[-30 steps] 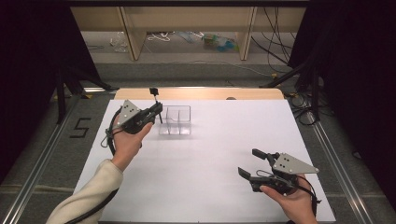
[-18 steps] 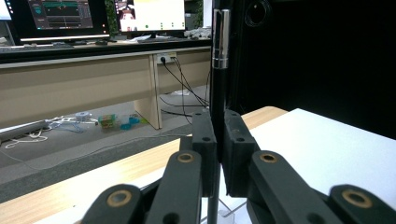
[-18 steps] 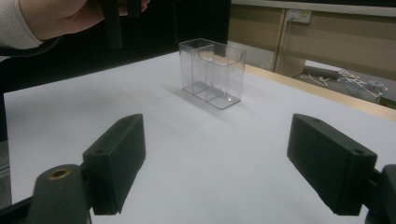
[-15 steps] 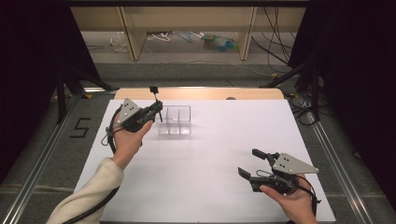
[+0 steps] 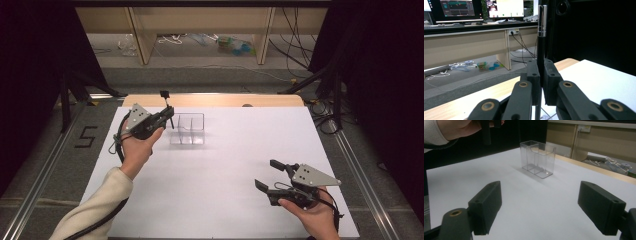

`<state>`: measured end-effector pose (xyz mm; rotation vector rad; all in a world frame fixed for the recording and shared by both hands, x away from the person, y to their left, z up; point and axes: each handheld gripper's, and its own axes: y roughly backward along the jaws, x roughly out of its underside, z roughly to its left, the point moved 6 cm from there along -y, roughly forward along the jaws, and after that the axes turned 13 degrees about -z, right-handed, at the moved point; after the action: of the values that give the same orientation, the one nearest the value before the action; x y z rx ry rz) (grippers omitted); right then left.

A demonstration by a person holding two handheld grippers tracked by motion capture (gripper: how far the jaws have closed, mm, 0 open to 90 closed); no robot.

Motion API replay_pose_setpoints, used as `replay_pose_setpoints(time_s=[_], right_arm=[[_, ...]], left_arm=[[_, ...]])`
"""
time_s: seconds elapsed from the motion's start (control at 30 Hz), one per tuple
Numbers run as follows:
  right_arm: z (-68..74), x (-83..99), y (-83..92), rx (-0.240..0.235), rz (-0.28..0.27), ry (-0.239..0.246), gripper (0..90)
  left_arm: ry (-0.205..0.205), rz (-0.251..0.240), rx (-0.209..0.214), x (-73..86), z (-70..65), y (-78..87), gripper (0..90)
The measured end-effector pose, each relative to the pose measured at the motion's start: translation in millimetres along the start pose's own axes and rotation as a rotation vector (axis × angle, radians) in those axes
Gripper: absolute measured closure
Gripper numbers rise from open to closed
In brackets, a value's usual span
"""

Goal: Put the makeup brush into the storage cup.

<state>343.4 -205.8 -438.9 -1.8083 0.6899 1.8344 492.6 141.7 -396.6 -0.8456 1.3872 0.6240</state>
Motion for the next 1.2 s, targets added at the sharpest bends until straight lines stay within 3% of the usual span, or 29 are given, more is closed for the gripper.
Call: replay_pose_setpoints(time_s=[0.6,0.67,0.7,0.73,0.97,1.1,1.13,1.2], right_arm=[[0.0,0.0,0.2,0.0,0.0,-0.002,20.5],[-0.1,0.0,-0.4,0.002,-0.004,-0.003,20.4],[1.6,0.7,0.3,0.0,0.009,-0.026,20.4],[-0.1,0.0,-0.2,0.004,-0.003,-0.004,20.4],[0.1,0.1,-0.3,0.002,-0.003,-0.003,20.4],[2.7,1.0,0.5,-0.003,0.013,-0.037,20.4],[-0.3,-0.1,-0.5,0.003,-0.007,0.0,20.4],[-0.1,0.1,-0.4,0.001,-0.004,-0.003,20.4]], left_arm=[[0.003,-0.005,-0.007,-0.5,3.2,-3.7,85.0],[0.017,-0.007,-0.01,-0.4,3.1,-4.4,85.0],[0.016,-0.008,-0.01,-0.5,3.4,-4.6,85.0],[0.014,-0.008,-0.009,-0.5,3.7,-4.7,85.0],[0.012,-0.008,-0.011,-1.1,4.4,-6.2,85.0],[0.014,-0.009,-0.012,-1.3,4.3,-7.2,85.0],[0.015,-0.009,-0.012,-1.2,4.2,-7.5,85.0],[0.011,-0.009,-0.01,-1.2,4.5,-7.9,85.0]])
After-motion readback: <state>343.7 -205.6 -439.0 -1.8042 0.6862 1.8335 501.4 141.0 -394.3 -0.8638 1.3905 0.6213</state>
